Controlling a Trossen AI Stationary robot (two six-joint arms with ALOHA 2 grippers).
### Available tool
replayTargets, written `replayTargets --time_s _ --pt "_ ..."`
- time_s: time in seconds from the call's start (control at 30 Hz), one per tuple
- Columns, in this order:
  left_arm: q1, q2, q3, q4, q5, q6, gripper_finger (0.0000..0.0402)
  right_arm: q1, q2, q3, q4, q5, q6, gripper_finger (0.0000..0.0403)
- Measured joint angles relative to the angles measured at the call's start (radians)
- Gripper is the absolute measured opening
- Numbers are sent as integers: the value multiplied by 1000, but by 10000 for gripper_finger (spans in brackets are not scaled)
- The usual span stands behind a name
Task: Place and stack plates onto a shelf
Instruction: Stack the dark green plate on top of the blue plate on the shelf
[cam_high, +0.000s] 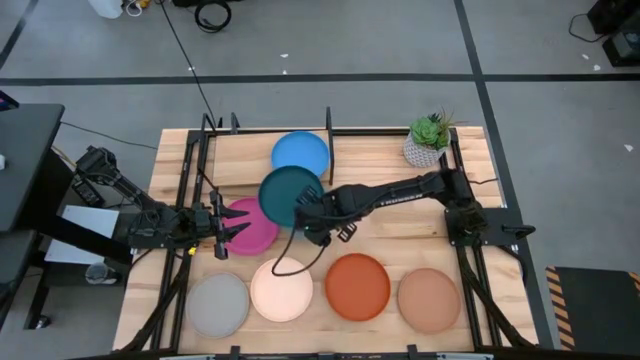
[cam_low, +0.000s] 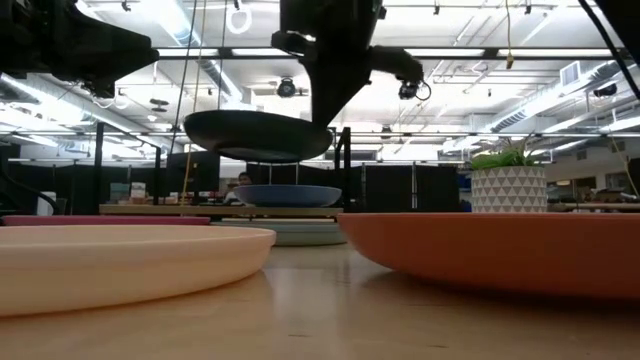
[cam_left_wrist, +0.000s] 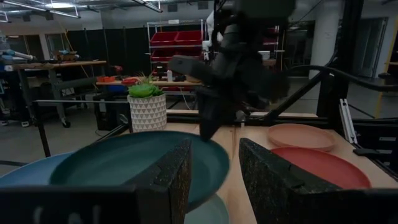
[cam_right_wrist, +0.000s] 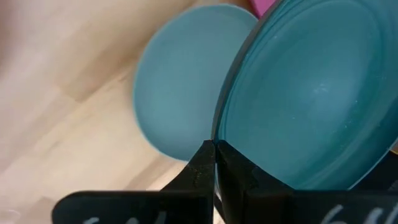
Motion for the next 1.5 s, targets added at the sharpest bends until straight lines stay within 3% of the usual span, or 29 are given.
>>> replayTargets --time_s 0.9,1.5 --pt "0 0 0 0 0 17 142 -223 0 0 90 -40 -136 12" --pt "0 0 0 0 0 18 142 -346 0 0 152 -137 -185 13"
